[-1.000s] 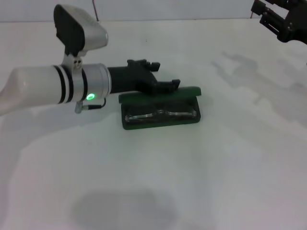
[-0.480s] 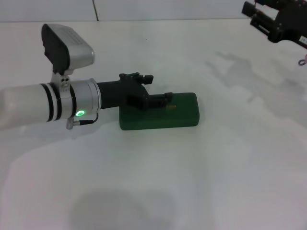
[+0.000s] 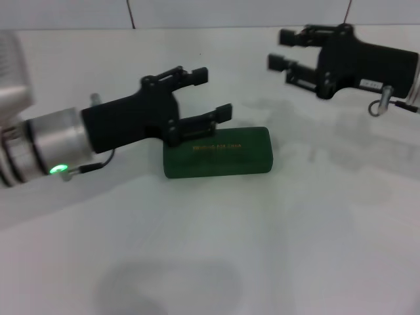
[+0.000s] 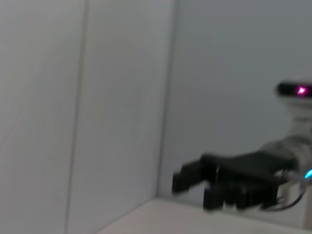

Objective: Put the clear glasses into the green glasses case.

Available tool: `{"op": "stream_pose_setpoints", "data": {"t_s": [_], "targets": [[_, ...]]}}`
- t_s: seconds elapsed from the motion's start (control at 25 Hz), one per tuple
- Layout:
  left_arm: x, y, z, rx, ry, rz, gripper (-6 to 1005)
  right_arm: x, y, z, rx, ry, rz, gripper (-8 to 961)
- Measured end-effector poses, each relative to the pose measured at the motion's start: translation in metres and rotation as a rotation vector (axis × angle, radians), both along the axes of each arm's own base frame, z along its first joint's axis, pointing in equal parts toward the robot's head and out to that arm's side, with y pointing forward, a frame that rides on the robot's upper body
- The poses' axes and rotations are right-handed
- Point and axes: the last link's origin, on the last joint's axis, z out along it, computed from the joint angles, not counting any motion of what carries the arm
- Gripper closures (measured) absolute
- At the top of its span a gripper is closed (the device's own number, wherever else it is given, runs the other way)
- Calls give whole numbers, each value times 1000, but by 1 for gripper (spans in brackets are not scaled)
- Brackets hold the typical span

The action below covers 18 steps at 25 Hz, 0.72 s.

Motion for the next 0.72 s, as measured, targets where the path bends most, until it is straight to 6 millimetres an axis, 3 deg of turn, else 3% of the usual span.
{"op": "stream_pose_setpoints", "data": {"t_s": [0.36,0.4,0.52,0.72], "targets": [[-30,-37,27,73,-20,-74,173,-19,-18,-18,-120,-107,190,541],[-32,-38,28,82,-16,-75,173,-23,-23,-30,-145,-151,229,542],[-34,-39,30,93,-8,-83,173,-27,-27,-38,-183,-186,268,543],[-35,-38,34,103,1,-91,173,-29,-28,-41,-204,-198,280,537]]}}
